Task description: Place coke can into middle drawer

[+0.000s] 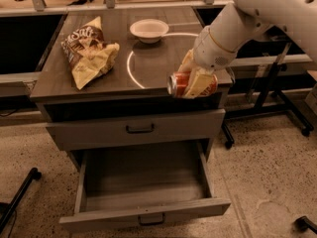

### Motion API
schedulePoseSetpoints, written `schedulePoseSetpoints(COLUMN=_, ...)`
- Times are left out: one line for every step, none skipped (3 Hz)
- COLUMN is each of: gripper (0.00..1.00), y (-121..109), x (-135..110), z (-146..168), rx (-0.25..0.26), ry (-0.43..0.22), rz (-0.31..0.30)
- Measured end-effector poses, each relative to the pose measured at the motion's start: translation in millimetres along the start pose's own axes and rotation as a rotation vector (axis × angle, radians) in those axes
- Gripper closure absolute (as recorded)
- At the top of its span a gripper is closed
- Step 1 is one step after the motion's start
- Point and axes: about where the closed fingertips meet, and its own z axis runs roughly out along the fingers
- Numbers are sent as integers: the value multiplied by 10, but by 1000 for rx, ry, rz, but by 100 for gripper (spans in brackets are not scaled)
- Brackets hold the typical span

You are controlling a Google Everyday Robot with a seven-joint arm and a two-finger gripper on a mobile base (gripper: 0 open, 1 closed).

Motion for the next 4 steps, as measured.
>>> schedulePoseSetpoints(gripper=100, y=45, x=31, z=164, rx=-11, ry=7, rz=12)
schedulePoseSetpoints(gripper=100, y=164, x=87, z=449, rx=-1, ry=39, rz=40)
schedulePoseSetpoints(gripper=100, y=361, x=168, z=819, rx=9, ry=61, rz=77)
schedulePoseSetpoints(gripper=100, y=560, x=246, z=1141, rx=25, ry=57, rz=116)
